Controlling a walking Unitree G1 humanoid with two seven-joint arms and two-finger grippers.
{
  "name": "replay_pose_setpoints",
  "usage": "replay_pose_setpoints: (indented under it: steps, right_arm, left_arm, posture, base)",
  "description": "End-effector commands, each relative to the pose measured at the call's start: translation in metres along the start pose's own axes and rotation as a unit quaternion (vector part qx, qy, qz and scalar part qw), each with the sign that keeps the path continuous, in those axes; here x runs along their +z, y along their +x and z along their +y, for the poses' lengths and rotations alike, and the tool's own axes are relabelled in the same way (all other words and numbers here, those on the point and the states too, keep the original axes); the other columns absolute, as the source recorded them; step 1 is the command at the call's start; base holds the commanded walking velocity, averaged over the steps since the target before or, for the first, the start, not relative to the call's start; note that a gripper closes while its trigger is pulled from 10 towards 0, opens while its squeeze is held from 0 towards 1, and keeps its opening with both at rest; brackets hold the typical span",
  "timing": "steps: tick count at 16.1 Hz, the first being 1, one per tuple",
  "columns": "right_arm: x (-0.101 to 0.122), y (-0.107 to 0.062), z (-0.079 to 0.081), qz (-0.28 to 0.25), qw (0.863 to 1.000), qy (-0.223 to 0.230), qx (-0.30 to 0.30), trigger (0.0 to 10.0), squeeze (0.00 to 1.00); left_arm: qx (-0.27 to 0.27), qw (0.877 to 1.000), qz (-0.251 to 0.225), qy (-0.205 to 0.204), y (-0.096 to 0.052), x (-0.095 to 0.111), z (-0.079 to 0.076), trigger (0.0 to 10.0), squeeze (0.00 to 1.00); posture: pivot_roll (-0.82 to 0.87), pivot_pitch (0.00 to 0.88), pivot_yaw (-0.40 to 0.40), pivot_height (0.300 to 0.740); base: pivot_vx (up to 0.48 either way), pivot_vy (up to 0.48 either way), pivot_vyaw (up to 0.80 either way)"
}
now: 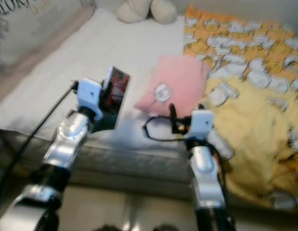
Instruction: Clean up the room
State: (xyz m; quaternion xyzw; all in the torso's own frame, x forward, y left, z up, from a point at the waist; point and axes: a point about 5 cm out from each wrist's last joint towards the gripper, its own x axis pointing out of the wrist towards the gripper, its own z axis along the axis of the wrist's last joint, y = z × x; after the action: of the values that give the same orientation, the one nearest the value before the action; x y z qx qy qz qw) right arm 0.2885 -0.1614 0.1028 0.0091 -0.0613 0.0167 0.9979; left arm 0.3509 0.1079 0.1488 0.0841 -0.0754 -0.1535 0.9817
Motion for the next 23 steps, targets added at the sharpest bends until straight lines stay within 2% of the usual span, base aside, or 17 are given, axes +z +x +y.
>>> replay_pose_setpoints:
  steps: [1,4,5,6,7,8,10,16,17,21,23]
  right_arm:
    - [0.003,0.001,0.001,-0.011,1.000,0.000,0.002,10.0,0.00]
    - [0.000,-0.004,-0.002,-0.006,1.000,-0.005,0.003,10.0,0.00]
    - [-0.001,-0.005,-0.003,-0.002,1.000,-0.006,0.005,10.0,0.00]
    - [-0.002,-0.006,-0.003,0.000,1.000,-0.007,0.007,10.0,0.00]
    - [-0.003,-0.006,-0.003,0.001,1.000,-0.007,0.007,10.0,0.00]
    - [-0.003,-0.006,-0.003,0.002,1.000,-0.008,0.010,10.0,0.00]
    - [-0.004,-0.006,-0.002,0.004,1.000,-0.010,0.015,10.0,0.00]
    - [-0.008,-0.007,-0.002,0.012,1.000,-0.012,0.020,10.0,0.00]
    - [-0.007,-0.007,-0.001,0.012,1.000,-0.011,0.020,10.0,0.00]
    - [-0.009,-0.009,0.000,0.016,1.000,-0.011,0.022,10.0,0.00]
    - [-0.010,-0.010,-0.002,0.019,1.000,-0.013,0.020,10.0,0.00]
  left_arm:
    - [0.013,1.000,-0.006,-0.008,0.003,0.005,0.008,10.0,0.00]
    - [0.015,1.000,-0.002,-0.014,0.003,0.002,0.007,10.0,0.00]
    - [0.019,1.000,-0.001,-0.004,0.004,0.001,0.006,10.0,0.00]
    - [0.050,0.998,-0.005,0.043,0.005,0.003,0.007,10.0,0.00]
    - [0.056,0.997,-0.001,0.049,0.006,0.002,0.007,10.0,0.00]
    - [0.042,0.999,0.009,0.012,0.007,0.000,0.005,10.0,0.00]
    - [0.046,0.999,0.009,-0.003,0.006,-0.001,0.005,10.0,0.00]
    - [0.054,0.998,0.004,0.012,0.008,-0.001,0.008,10.0,0.00]
    - [0.057,0.998,0.007,0.031,0.009,0.000,0.010,10.0,0.00]
    - [0.056,0.998,0.008,0.016,0.012,0.000,0.009,10.0,0.00]
    - [0.058,0.998,0.010,0.031,0.013,0.000,0.010,10.0,0.00]
  posture:
    - [-0.13,0.000,0.016,0.740]
    - [-0.13,0.000,0.007,0.740]
    - [-0.13,0.000,0.006,0.740]
    - [-0.13,0.000,0.006,0.740]
    - [-0.13,0.000,0.001,0.740]
    - [-0.13,0.000,0.001,0.740]
    - [-0.13,0.000,-0.002,0.740]
    - [-0.12,0.000,-0.005,0.740]
    - [-0.12,0.000,-0.006,0.740]
    - [-0.13,0.000,-0.009,0.740]
    - [-0.13,0.000,-0.008,0.740]
  base:
    - [0.000,0.439,0.00]
    - [0.000,0.439,0.00]
    - [0.000,0.439,0.00]
    - [0.000,0.000,0.00]
    - [0.000,0.000,0.00]
    - [0.000,0.000,0.00]
    - [0.413,0.000,0.00]
    - [0.480,0.000,0.00]
    - [0.480,0.000,0.00]
    - [0.480,0.000,0.00]
    - [0.480,0.000,0.00]
